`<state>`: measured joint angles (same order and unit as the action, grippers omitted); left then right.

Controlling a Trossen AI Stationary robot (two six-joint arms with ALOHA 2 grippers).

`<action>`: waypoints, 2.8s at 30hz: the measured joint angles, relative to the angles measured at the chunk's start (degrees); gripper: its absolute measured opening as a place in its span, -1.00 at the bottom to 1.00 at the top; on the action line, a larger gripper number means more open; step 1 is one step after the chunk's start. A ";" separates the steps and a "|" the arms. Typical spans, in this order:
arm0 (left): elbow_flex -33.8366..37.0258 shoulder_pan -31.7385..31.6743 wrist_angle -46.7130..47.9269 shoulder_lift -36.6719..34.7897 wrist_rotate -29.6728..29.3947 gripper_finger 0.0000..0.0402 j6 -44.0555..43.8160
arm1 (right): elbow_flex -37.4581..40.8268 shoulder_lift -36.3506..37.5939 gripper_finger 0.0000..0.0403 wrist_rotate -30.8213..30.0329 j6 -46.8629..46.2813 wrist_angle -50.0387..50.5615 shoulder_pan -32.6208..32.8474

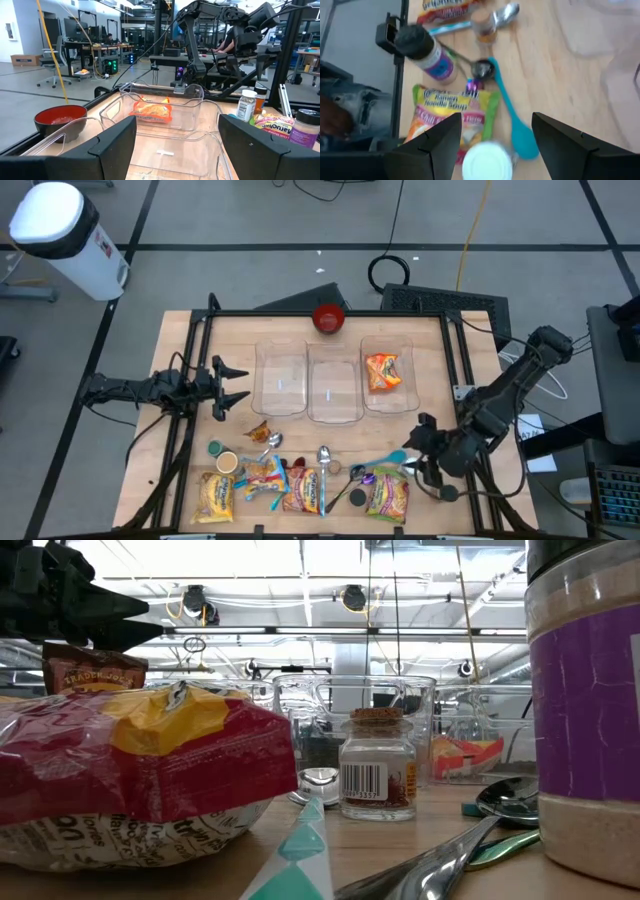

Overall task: Pick & Place Food Item
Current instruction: Put the green noodle pack into the right transparent bin

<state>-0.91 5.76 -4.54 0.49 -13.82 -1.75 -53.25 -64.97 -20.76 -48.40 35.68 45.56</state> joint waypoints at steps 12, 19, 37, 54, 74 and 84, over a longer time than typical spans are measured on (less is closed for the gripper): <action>0.00 0.00 0.00 0.00 -0.02 0.42 -0.01 | -0.41 -9.89 0.17 7.27 16.12 -26.88 -2.89; 0.00 0.00 0.00 -0.01 0.00 0.42 0.01 | -5.91 -20.84 0.17 20.08 17.08 -12.25 -5.52; 0.00 0.01 0.00 0.00 0.00 0.42 0.01 | -6.36 -29.42 -0.20 29.80 19.27 -10.75 -8.89; 0.00 0.01 0.00 0.00 -0.02 0.42 0.01 | -6.38 -29.42 -0.98 29.77 22.68 -10.56 -10.18; 0.00 0.00 0.00 -0.02 0.00 0.42 -0.01 | -6.36 -16.81 -0.99 21.67 21.00 -13.18 -9.80; 0.00 0.00 0.00 0.00 -0.02 0.42 0.00 | -6.34 -23.28 -0.25 25.54 21.48 -18.47 -9.46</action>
<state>-0.91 5.77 -4.54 0.48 -13.85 -1.75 -59.60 -88.25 4.78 -26.92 17.21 36.10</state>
